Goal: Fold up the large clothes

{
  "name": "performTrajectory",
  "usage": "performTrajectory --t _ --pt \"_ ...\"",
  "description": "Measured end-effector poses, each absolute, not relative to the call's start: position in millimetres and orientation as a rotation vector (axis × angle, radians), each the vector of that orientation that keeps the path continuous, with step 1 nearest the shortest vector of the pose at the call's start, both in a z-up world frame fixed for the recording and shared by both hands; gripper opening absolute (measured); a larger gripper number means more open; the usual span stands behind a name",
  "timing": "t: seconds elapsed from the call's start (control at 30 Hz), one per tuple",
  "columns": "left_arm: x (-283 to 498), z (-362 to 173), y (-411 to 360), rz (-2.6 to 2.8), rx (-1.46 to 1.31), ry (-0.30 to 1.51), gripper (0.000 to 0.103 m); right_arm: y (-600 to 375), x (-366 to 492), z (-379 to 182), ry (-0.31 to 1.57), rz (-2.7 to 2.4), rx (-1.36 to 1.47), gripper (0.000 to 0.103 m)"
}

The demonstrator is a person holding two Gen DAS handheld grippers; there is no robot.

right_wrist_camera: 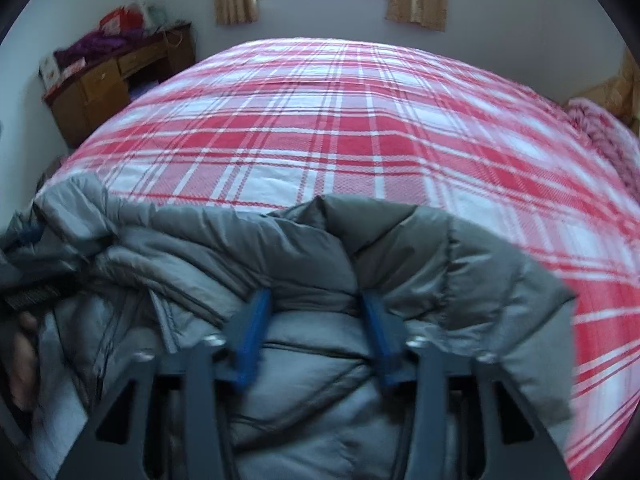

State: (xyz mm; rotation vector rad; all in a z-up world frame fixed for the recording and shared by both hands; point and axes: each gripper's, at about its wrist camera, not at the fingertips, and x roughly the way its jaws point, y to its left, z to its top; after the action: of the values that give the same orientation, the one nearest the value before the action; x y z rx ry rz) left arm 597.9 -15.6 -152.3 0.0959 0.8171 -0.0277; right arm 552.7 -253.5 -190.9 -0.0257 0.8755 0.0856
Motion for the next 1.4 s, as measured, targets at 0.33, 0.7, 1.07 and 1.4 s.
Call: performTrajectory --t 0.33,0.7,1.07,1.4 --pt "399.3 -153.3 67.9 -0.05 0.118 0.854 0.095 -332.3 388.5 -162.7 0.871 0.128 0.153 0.081" --pt "256.8 -205.2 84.1 -0.009 0.113 0.941 0.095 -366.5 215.6 -201.1 0.929 0.045 0.212 0.081" --pt "190.8 -212.1 88.3 -0.009 0.05 0.96 0.095 -355.5 147.5 -208.7 0.892 0.058 0.221 0.081" --pt "161.5 -220.8 98.6 -0.044 -0.009 0.97 0.095 -343.4 95.5 -214.4 0.889 0.087 0.205 0.067"
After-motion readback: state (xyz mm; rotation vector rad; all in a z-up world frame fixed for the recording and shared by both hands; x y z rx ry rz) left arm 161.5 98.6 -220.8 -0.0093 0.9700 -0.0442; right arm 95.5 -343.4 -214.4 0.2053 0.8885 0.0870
